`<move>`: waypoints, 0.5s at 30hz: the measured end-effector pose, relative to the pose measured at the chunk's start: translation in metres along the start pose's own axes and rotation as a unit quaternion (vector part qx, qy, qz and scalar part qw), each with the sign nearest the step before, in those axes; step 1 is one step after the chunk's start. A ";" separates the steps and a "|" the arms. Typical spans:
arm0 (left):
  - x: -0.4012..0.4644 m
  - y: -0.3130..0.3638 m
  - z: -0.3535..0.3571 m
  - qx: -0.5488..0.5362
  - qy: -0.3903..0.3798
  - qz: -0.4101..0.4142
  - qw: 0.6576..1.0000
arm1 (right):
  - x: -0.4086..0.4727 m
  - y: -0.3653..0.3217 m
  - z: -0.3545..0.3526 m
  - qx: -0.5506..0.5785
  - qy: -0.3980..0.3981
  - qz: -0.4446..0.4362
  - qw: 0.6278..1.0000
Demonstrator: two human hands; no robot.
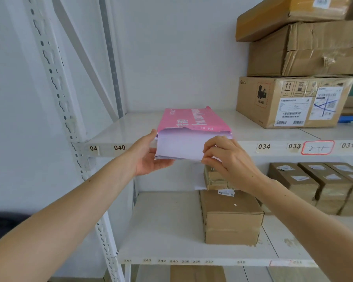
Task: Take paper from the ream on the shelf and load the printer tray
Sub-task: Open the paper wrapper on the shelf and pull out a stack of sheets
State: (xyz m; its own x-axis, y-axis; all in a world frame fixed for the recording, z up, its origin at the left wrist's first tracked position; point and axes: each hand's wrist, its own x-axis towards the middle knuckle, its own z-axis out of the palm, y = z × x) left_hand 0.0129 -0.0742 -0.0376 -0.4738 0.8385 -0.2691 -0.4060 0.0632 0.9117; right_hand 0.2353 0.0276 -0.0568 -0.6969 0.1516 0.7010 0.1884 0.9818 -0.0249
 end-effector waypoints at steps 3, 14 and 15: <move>-0.007 -0.006 0.003 0.037 -0.020 -0.015 0.999 | -0.016 -0.009 -0.005 0.011 -0.021 -0.001 1.000; -0.027 -0.030 0.017 0.167 0.071 0.004 0.983 | -0.030 0.000 -0.014 0.084 -0.043 0.237 0.967; -0.029 -0.032 0.017 0.176 0.078 0.010 0.981 | -0.027 0.002 -0.013 0.099 -0.037 0.299 0.949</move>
State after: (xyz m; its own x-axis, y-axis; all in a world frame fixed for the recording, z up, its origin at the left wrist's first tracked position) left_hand 0.0529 -0.0916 -0.0536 -0.6033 0.7506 -0.2695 -0.1135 0.2537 0.9606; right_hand 0.2635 0.0245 -0.0666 -0.5550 0.6878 0.4679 0.4363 0.7195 -0.5403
